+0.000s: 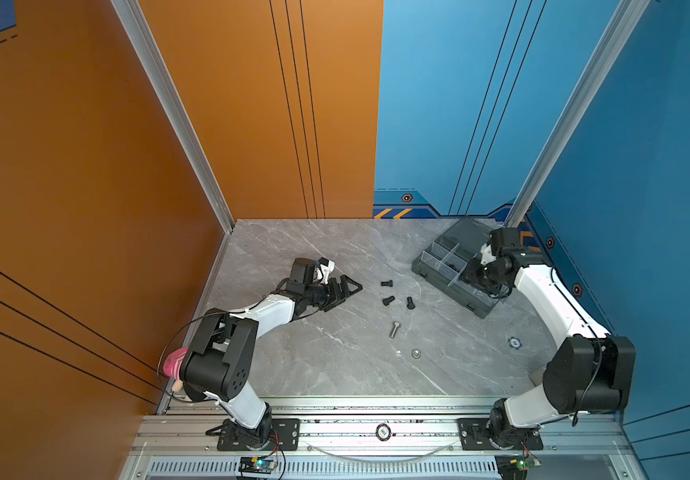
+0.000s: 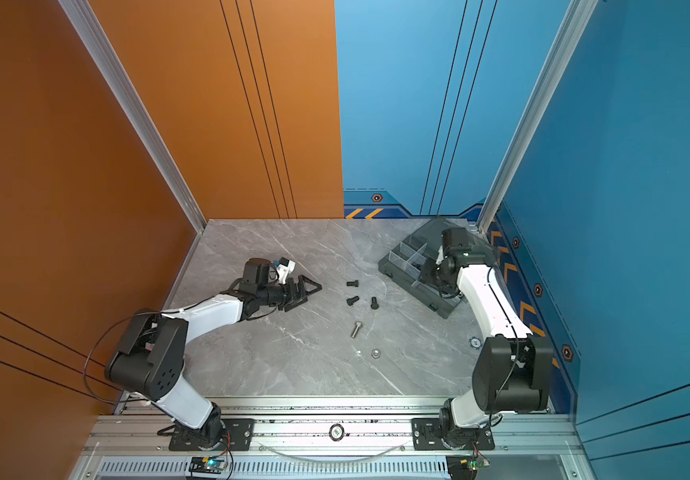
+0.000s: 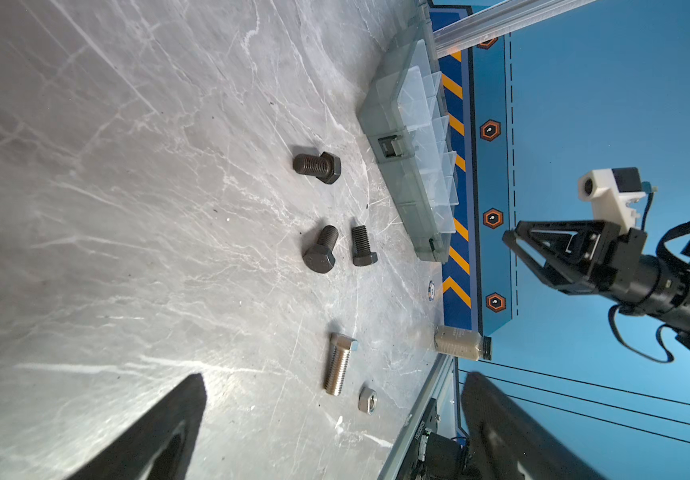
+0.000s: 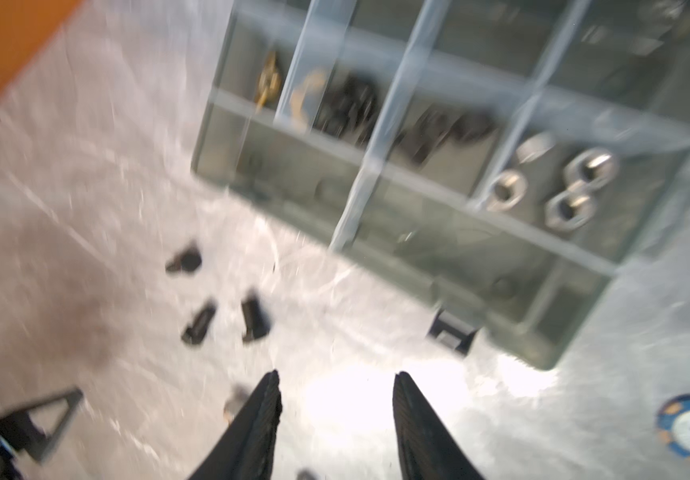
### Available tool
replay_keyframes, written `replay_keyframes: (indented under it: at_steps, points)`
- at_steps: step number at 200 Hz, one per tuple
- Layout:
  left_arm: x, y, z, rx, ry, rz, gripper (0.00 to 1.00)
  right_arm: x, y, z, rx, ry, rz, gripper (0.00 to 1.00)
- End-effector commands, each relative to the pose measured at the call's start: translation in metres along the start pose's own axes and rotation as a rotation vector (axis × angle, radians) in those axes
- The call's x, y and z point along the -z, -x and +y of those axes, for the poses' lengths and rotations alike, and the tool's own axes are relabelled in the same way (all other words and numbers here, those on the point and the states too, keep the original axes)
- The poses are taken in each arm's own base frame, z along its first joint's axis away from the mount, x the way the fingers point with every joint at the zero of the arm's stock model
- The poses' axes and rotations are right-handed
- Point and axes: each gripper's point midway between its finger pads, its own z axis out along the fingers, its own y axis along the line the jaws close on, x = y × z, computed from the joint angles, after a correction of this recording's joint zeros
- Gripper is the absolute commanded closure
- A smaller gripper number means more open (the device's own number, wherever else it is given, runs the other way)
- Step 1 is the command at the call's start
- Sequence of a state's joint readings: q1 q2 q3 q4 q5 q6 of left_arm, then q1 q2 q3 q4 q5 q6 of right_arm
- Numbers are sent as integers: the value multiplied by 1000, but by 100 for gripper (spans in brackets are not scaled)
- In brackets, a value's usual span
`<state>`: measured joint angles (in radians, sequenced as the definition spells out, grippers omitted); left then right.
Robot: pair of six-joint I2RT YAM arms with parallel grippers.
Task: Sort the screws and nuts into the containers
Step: 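Move the right gripper back over the last silver hex nut near the silver bolt, then lower the right gripper around the silver hex nut and close it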
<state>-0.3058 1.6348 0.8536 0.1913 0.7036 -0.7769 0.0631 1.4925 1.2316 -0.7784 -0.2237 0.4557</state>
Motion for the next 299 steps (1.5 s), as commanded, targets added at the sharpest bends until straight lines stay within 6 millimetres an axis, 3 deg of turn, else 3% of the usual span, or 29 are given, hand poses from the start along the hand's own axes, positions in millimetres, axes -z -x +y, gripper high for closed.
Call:
replay_keyframes:
  at_steps: [1,54,116,183,299]
  points:
    - [4,6,-3,-11,-11,-15,2,-3,-42,4,28,-47,64,52]
    - [6,5,-3,-12,-13,-12,2,-34,-123,28,122,-63,187,51]
    - [9,2,-2,-15,-5,-14,2,-56,-179,41,177,-108,252,50]
    - [11,0,-5,-26,-9,-17,2,-78,-198,44,209,-182,269,48]
    - [13,-1,-4,-26,-11,-20,2,-87,-222,35,255,-240,308,51]
